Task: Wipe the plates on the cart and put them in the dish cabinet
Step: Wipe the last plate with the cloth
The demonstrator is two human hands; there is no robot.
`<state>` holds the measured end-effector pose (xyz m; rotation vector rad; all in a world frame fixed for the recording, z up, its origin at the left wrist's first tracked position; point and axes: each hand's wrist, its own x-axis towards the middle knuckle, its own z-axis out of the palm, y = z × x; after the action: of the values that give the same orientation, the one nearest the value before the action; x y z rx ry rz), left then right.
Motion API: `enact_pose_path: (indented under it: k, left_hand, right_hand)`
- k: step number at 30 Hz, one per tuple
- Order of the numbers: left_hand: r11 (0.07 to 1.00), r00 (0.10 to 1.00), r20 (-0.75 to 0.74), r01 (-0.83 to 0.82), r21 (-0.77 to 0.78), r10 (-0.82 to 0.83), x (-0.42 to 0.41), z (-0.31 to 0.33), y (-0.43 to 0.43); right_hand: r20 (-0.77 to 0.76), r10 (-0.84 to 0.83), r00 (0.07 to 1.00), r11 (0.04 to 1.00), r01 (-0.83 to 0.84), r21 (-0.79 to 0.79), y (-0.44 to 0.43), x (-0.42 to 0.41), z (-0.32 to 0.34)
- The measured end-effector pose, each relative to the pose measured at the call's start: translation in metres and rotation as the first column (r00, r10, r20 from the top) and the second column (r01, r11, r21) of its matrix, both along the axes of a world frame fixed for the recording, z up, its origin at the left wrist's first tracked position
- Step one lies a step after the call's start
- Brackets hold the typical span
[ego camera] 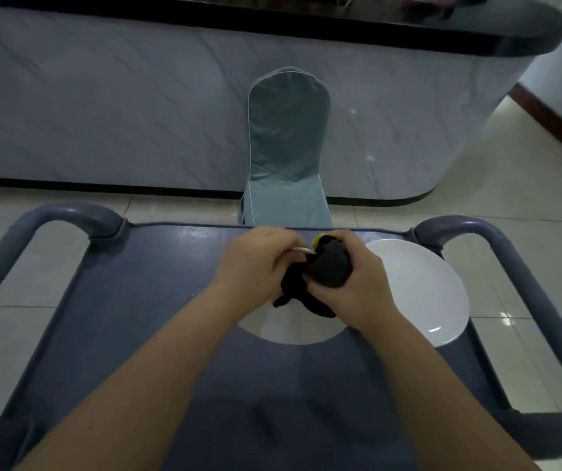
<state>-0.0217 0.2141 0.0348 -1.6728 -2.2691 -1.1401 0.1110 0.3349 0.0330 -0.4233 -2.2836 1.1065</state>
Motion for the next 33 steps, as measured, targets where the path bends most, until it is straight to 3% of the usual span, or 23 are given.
enact_pose_path:
  k: [3, 6, 7, 9, 11, 13, 15, 17, 18, 20, 21, 22, 23, 26, 29, 31, 33]
  left_hand:
    - [0.997, 0.992, 0.124, 0.038, -0.062, -0.030, -0.019, 0.018, -0.002]
    - [0.988, 0.945, 0.296, -0.155, 0.027, 0.140, -0.026, 0.026, -0.010]
    - [0.958, 0.883, 0.419, -0.272, 0.095, 0.209, -0.027, 0.024, -0.014]
    - [0.828, 0.662, 0.697, -0.531, 0.178, 0.275, -0.024, 0.014, -0.020]
    - [0.691, 0.394, 0.865, -0.718, 0.079, 0.311, -0.009, -0.006, -0.019]
    - [0.632, 0.236, 0.900, -0.773, -0.055, 0.367, 0.012, -0.032, -0.017]
    - [0.671, 0.205, 0.894, -0.729, -0.132, 0.399, 0.025, -0.054, -0.020]
    - [0.747, 0.173, 0.895, -0.627, -0.221, 0.410, 0.025, -0.058, -0.024]
    - [0.763, 0.092, 0.923, -0.595, -0.250, 0.374, 0.021, -0.055, -0.027]
    - [0.806, -0.229, 0.955, -0.518, -0.285, 0.191, 0.018, -0.040, -0.033]
    - [0.853, -0.394, 0.916, -0.451, -0.264, 0.075, 0.020, -0.029, -0.035]
    - [0.898, -0.501, 0.866, -0.384, -0.214, -0.008, 0.024, -0.014, -0.035]
    - [0.923, -0.547, 0.835, -0.348, -0.165, -0.057, 0.028, -0.004, -0.034]
    - [0.909, -0.565, 0.813, -0.399, -0.123, -0.138, 0.035, 0.016, -0.026]
    - [0.898, -0.557, 0.824, -0.409, -0.164, -0.103, 0.029, 0.023, -0.026]
    - [0.912, -0.537, 0.839, -0.381, -0.153, -0.083, 0.028, 0.019, -0.031]
    - [0.923, -0.480, 0.873, -0.370, -0.109, -0.089, 0.030, 0.011, -0.040]
  right_hand:
    - [-0.061, -0.020, 0.998, 0.997, 0.015, -0.074, -0.007, -0.002, 0.008]
    - [-0.122, -0.062, 0.991, 0.971, 0.032, -0.237, -0.008, 0.000, 0.009]
    - [-0.133, -0.106, 0.985, 0.948, 0.060, -0.314, -0.007, 0.003, 0.006]
    - [-0.122, -0.220, 0.968, 0.859, 0.133, -0.494, -0.007, 0.009, -0.008]
    - [-0.067, -0.305, 0.950, 0.735, 0.190, -0.651, -0.010, 0.012, -0.027]
    - [-0.010, -0.346, 0.938, 0.661, 0.236, -0.713, -0.010, 0.013, -0.042]
    - [0.021, -0.373, 0.928, 0.721, 0.304, -0.623, -0.005, 0.015, -0.049]
    - [-0.015, -0.367, 0.930, 0.840, 0.325, -0.434, 0.001, 0.019, -0.043]
    - [-0.054, -0.341, 0.939, 0.898, 0.308, -0.314, 0.005, 0.021, -0.038]
    - [-0.140, -0.245, 0.959, 0.970, 0.243, -0.030, 0.011, 0.024, -0.028]
    - [-0.170, -0.184, 0.968, 0.971, 0.206, 0.119, 0.012, 0.024, -0.024]
    - [-0.185, -0.115, 0.976, 0.951, 0.162, 0.261, 0.012, 0.021, -0.020]
    - [-0.190, -0.048, 0.981, 0.912, 0.121, 0.392, 0.011, 0.018, -0.018]
    - [-0.191, 0.081, 0.978, 0.759, 0.064, 0.648, 0.003, 0.012, -0.020]
    - [-0.175, 0.176, 0.969, 0.681, 0.008, 0.732, 0.001, 0.016, -0.018]
    - [-0.116, 0.238, 0.964, 0.722, -0.096, 0.685, 0.006, 0.027, -0.015]
    - [-0.057, 0.266, 0.962, 0.856, -0.209, 0.473, 0.012, 0.043, -0.007]
